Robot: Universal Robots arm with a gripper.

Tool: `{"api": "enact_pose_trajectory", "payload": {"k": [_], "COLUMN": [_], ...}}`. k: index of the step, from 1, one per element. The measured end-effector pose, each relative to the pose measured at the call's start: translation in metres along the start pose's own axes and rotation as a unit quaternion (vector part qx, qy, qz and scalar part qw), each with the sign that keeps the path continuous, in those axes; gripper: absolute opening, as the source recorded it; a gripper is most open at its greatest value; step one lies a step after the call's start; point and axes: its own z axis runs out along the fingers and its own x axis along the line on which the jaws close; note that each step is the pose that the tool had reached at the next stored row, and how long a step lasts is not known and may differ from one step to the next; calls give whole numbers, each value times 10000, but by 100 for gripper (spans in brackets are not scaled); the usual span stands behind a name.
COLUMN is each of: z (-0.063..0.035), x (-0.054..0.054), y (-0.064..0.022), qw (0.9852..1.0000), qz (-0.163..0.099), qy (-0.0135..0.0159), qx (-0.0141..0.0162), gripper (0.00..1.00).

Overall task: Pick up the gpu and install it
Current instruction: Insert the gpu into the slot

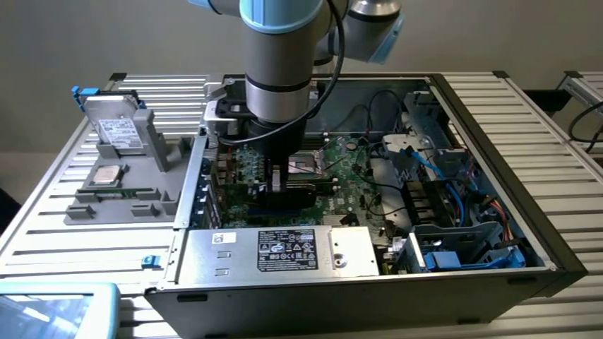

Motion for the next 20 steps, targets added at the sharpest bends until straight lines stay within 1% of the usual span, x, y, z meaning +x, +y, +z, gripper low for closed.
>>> {"api": "enact_pose_trajectory", "payload": {"k": [10,18,20], "z": [1,1,1], "x": [0,1,2], "y": [3,3,3], "qw": [10000,10000,10000], "qz": [0,-1,-2], "qy": [-1,-1,-1], "qx": [6,1,-4], "gripper": [29,29,29]}}
